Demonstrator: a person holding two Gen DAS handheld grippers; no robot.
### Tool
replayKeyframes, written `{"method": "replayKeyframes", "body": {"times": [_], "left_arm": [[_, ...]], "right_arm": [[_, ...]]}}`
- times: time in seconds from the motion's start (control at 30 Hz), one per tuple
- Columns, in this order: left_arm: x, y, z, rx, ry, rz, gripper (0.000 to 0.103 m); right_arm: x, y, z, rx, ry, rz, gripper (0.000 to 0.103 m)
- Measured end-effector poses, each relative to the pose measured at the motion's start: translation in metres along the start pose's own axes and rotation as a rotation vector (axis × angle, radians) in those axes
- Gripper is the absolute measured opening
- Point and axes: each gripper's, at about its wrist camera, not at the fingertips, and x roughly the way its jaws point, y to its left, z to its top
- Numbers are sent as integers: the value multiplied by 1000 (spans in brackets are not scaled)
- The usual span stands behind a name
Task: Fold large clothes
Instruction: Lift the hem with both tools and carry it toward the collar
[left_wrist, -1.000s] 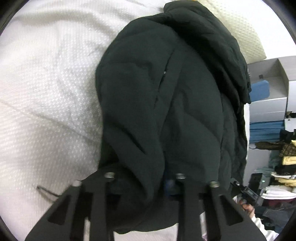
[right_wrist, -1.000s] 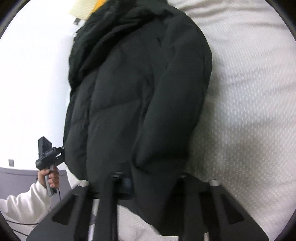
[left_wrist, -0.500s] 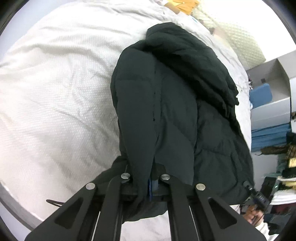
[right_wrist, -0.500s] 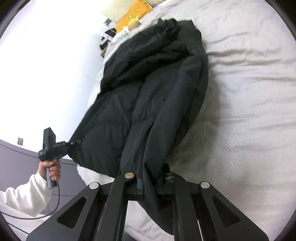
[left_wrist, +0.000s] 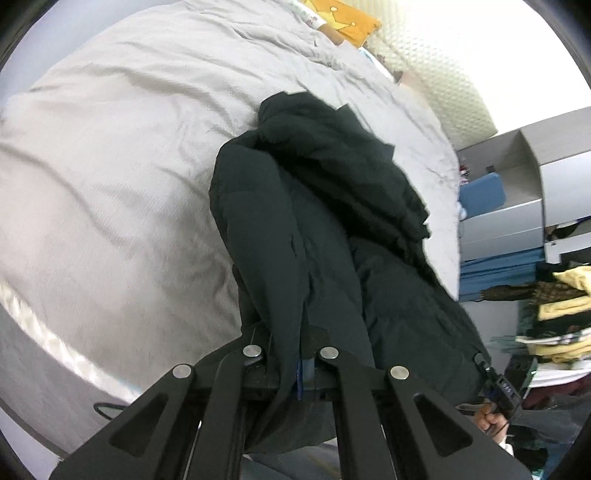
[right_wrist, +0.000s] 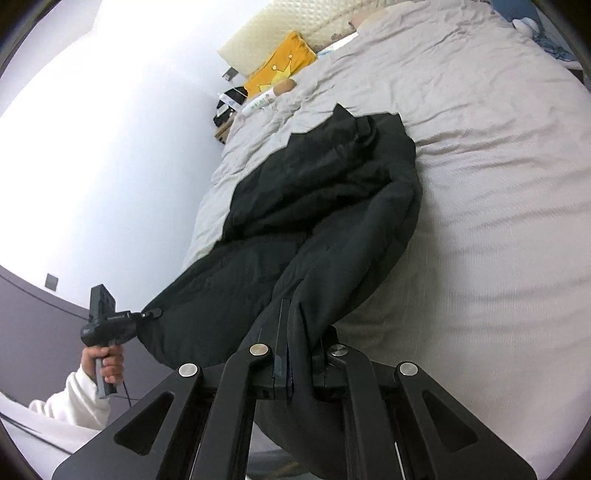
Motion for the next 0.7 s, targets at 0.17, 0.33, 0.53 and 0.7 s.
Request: {"method": "replayKeyframes", "body": {"times": [0.17,0.33,0.53,0.7], "left_arm": [[-38,18,-31,-14,17,-58,0],[-78,36,-57,-13,12,-100,0],[-121,46,-84,-41,18,-153,0],[-133,51,-71,-55,8,-184,0]], "right_arm": [[-28,19,-37,13,-58,-6,3],[-52,27,-80,65,-113,-14,3],[-76,33,-108,110,-158,-24,3],[-75,36,-97,147,-181,-25,3]]}}
